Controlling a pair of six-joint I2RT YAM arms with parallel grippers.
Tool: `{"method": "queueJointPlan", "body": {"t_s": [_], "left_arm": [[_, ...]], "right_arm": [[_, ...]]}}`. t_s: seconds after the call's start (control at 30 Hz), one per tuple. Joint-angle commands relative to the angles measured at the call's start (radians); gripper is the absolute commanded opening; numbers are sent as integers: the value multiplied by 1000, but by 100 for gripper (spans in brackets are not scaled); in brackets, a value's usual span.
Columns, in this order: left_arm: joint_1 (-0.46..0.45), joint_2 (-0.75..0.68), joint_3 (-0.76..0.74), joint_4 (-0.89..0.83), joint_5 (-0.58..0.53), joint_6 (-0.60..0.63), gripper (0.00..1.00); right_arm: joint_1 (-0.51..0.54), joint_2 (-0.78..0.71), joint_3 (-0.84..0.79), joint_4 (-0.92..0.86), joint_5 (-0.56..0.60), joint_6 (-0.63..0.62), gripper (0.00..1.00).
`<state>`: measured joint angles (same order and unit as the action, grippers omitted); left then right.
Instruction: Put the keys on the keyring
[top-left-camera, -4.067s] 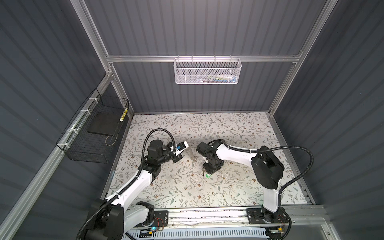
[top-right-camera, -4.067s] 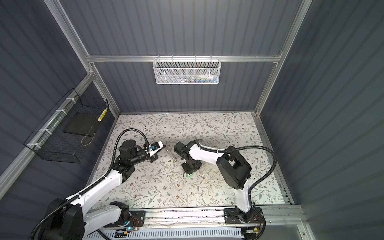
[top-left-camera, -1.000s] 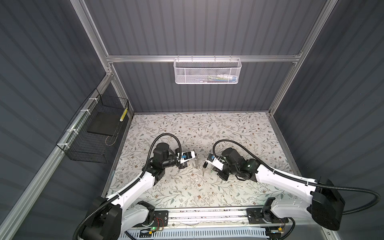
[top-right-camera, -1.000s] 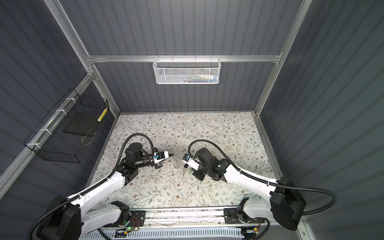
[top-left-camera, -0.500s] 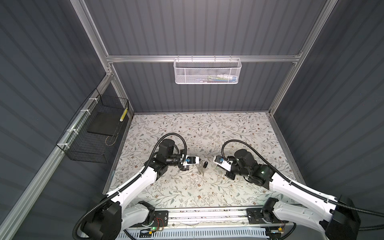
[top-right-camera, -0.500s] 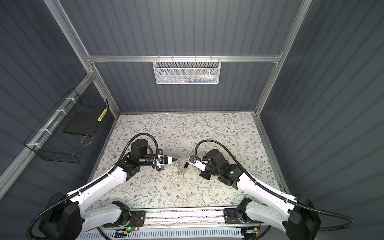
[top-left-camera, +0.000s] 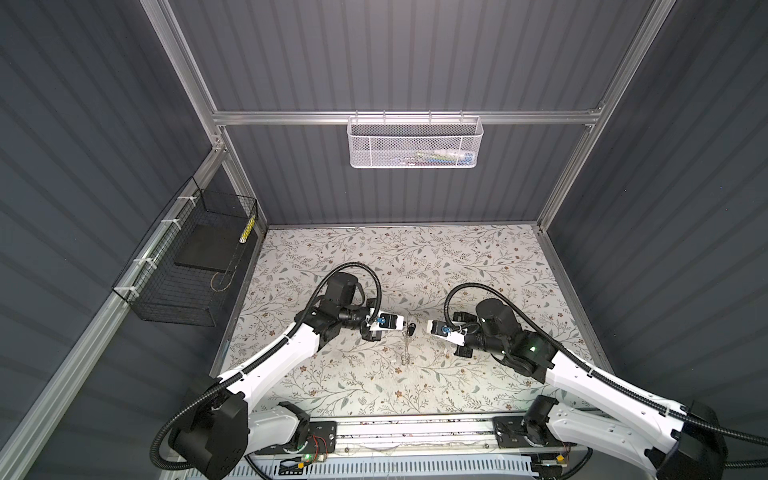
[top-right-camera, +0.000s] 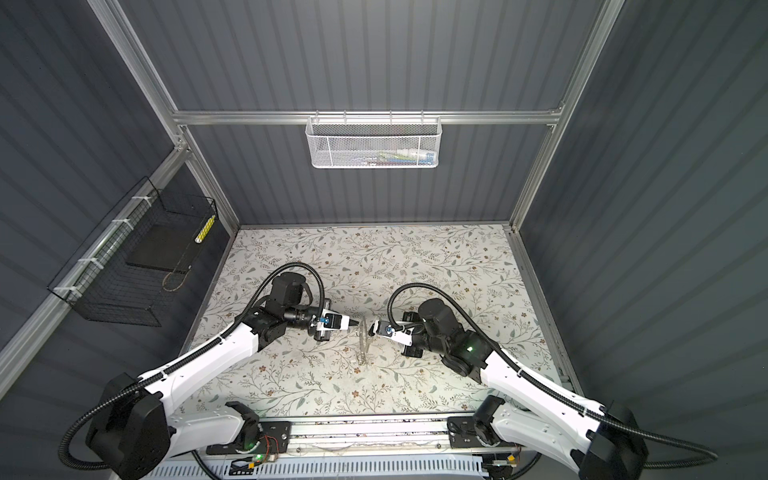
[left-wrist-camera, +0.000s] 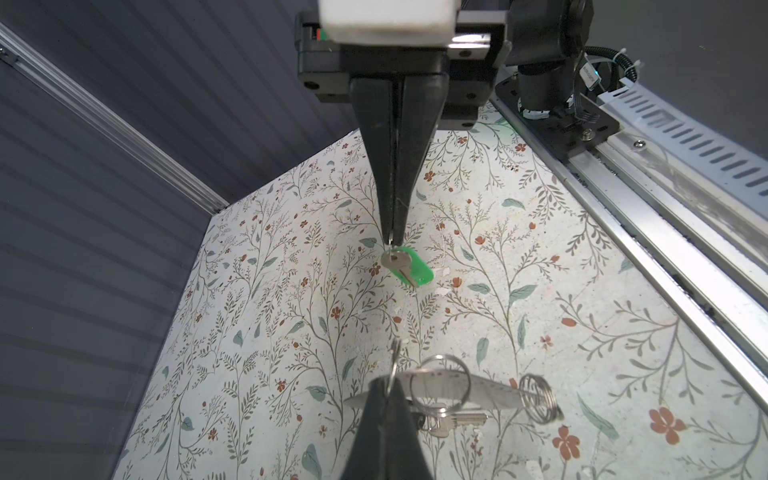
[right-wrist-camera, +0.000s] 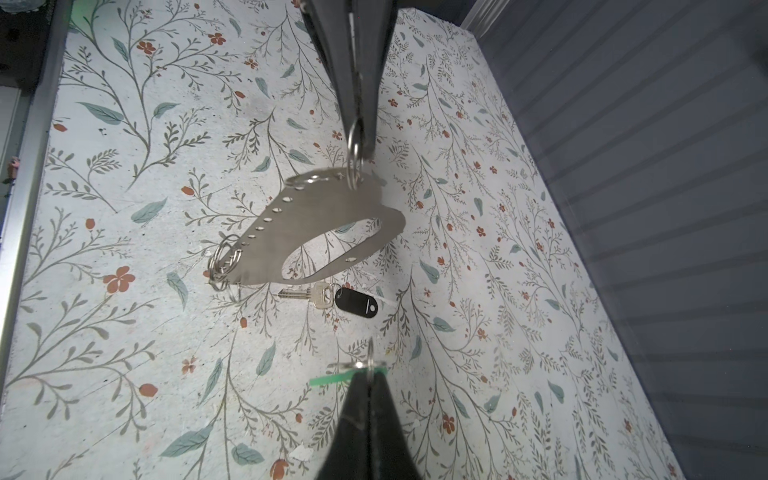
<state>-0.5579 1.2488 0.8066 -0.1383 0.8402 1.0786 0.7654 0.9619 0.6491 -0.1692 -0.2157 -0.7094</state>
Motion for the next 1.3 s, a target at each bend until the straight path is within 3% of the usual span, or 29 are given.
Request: {"method": "queueJointPlan", "body": {"t_s": [0.0,0.63,1.27], "left_arm": [[-12,24,63,-84,48,39,0],[-78,93,123,-168,65,45,0],[-81,107,133,-174,66,29,0]], "right_arm": [[0,13,42,22,-51,-70,0],[34,46,59,70,-81,-103,0],[84,49,62,51,-87,-161,0]]}}
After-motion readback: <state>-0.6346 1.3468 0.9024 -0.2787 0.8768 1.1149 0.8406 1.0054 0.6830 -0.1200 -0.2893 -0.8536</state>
